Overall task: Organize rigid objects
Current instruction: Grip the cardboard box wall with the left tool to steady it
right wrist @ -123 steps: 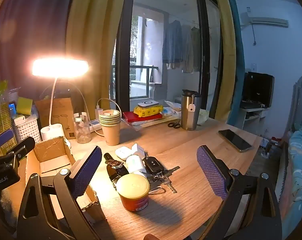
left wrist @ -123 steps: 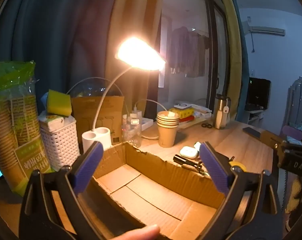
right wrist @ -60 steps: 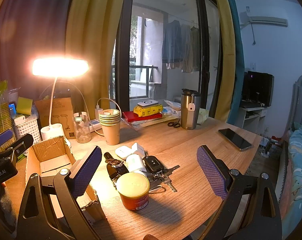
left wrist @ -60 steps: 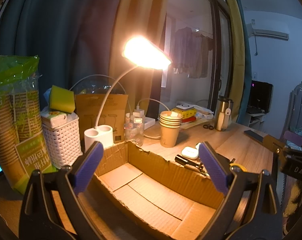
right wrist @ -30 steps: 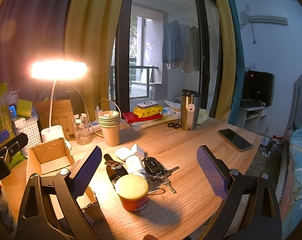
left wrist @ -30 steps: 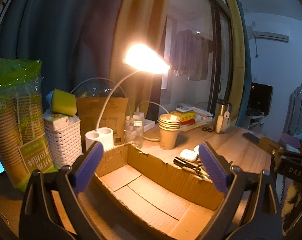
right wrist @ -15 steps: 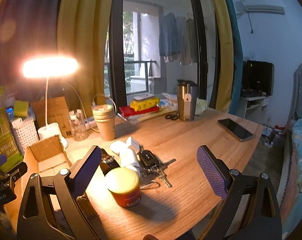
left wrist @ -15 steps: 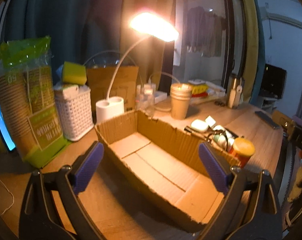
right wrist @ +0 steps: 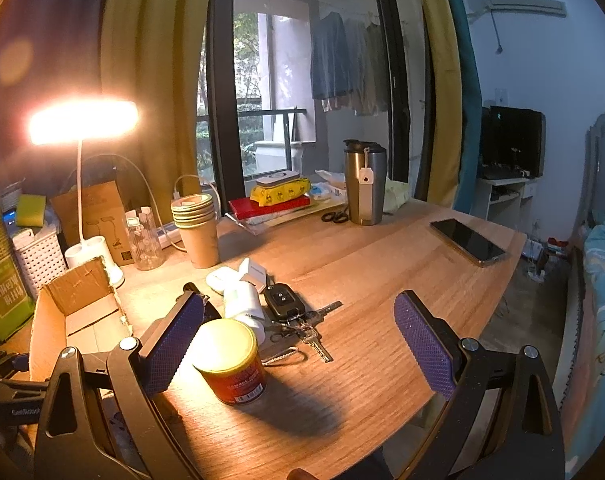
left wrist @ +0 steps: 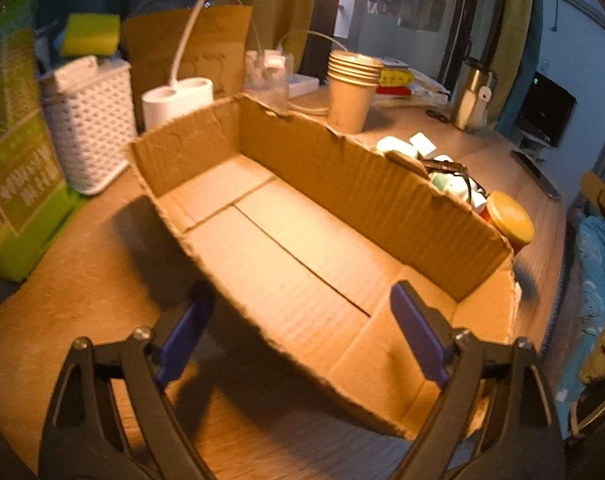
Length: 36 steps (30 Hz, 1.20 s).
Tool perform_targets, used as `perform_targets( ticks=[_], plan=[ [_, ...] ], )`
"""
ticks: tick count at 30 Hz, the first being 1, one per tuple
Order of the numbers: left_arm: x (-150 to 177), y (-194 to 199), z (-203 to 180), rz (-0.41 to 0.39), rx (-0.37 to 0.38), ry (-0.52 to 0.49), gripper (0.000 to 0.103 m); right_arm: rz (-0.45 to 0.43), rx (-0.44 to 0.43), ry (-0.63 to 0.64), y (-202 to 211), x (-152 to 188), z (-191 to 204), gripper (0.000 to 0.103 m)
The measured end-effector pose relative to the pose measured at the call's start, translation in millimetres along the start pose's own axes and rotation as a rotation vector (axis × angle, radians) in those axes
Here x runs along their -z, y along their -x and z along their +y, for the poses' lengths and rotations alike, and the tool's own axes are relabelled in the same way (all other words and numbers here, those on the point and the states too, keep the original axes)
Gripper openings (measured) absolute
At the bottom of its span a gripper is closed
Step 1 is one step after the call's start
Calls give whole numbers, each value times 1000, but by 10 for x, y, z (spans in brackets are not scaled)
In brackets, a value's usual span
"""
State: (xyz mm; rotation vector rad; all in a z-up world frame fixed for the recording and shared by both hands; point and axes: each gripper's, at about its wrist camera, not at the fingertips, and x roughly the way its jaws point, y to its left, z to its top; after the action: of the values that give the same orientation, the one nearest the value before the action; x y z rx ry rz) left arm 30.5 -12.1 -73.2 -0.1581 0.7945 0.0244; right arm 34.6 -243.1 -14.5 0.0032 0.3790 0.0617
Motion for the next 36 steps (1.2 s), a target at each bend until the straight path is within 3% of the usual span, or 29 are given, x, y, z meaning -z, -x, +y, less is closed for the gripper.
perform_targets(
  ticks=[4,9,12,18,22,25,36],
  plan=[
    [-96,-48,-35,35,48,-22,66,7,-2,4,-20,16,2,98],
    [-199,-76,-79,46,69,-75,53,19,-10,16,-41,38,32,98],
    [-267,-133,-4,70,45,-103,32,24,-12,18,-52,44,35,98],
    [-309,-276,302,138,32,-84,31,41,-17,19,-105,76,55,98],
    [-362,-328,243,166,66,-129,32,49,-26,39,-126,96,119,98],
    [-372,-395,139,166,90,-184,33,57,-33,47,-157,123,141,98],
    [-374,-396,259,110,210,-155,29,122,-83,112,-392,294,317,98]
  ],
)
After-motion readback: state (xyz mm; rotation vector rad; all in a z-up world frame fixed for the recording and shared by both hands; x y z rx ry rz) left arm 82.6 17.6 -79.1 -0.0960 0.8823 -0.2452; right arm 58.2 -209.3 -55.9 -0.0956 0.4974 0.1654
